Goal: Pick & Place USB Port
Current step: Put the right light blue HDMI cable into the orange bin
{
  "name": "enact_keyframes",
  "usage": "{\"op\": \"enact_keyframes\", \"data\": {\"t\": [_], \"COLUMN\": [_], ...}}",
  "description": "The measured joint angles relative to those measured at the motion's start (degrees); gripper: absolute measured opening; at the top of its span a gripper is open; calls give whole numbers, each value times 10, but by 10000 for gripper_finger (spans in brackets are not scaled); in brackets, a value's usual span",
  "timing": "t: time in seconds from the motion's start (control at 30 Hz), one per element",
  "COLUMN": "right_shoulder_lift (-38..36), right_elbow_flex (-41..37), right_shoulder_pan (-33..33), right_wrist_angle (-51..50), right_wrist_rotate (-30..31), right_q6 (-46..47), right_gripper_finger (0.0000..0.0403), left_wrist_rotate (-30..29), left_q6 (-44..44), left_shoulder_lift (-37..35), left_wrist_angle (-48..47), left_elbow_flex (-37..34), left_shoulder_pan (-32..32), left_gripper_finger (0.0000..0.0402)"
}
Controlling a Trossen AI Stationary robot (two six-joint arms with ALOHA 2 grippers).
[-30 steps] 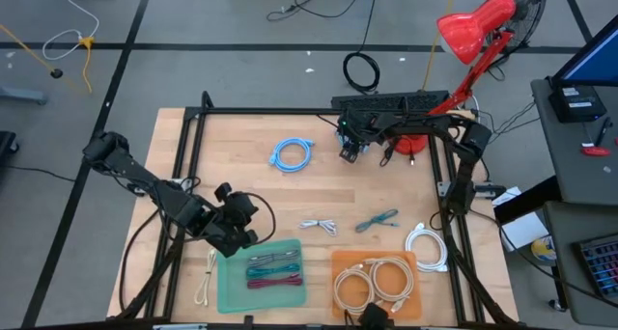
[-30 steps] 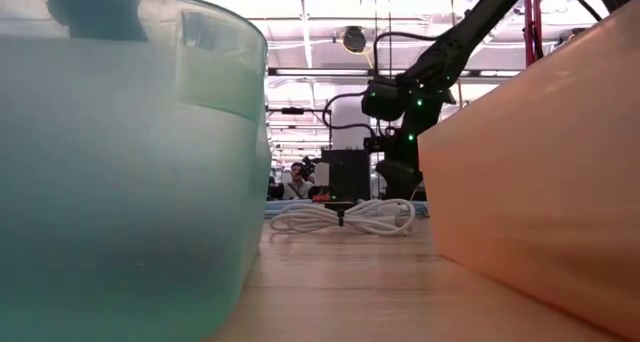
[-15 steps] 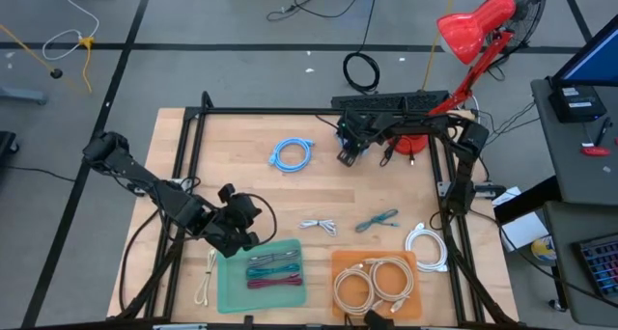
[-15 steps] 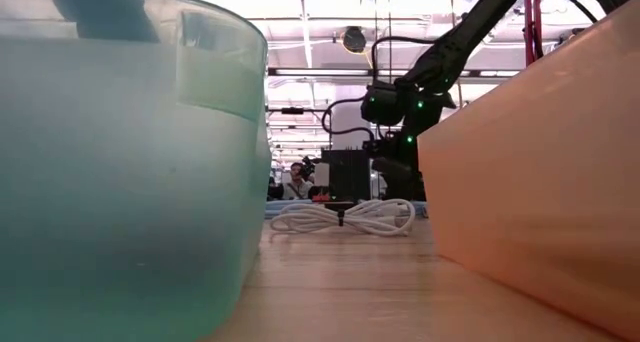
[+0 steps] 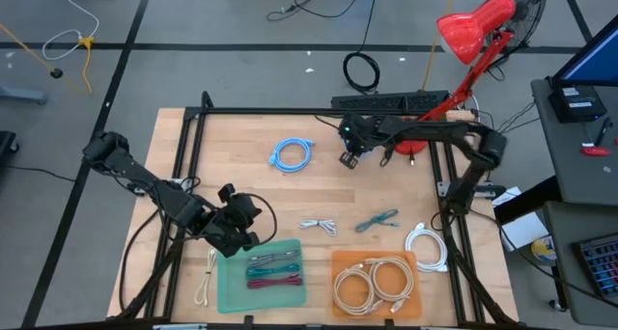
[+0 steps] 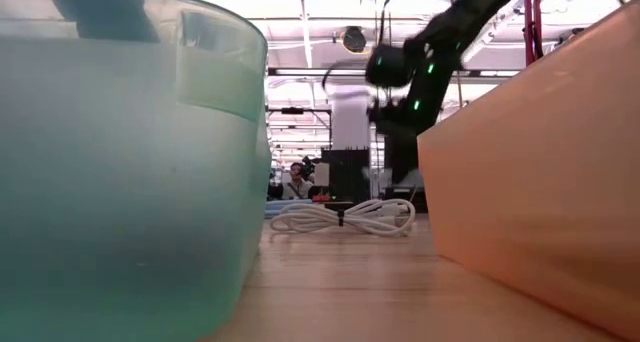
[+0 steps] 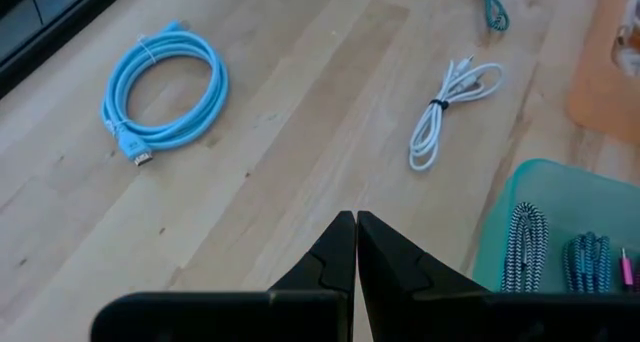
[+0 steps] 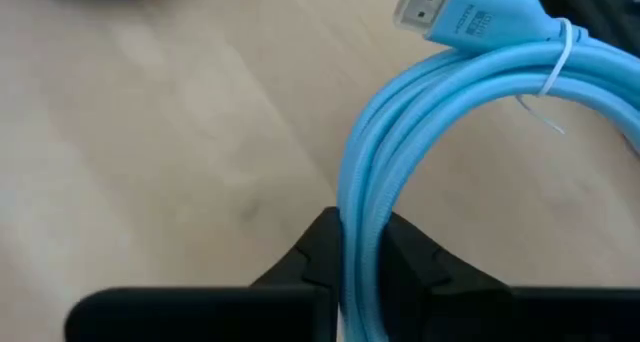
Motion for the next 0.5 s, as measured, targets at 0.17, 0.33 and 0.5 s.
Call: {"op": "enact_keyframes", "data": {"t": [0.17,0.33,0.5], "right_shoulder_lift": [-114,-208,-253], "right_elbow_flex": [1,1,1], "right_shoulder_pan": [77,210,385], "right_wrist_angle": [-53,-150,-242], "right_wrist_rotate": [0,14,50], "right_q6": [79,218,414], "right_gripper_finger": [29,29,29], "left_wrist_rotate": [1,1,1], "left_q6": [0,0,0], "left_shoulder_lift": [0,0,0], "left_wrist_angle": [0,0,0], "left_elbow_flex": [0,0,0], "left_shoulder_pan": [0,-4,-10], "left_gripper_finger": [19,19,19]}}
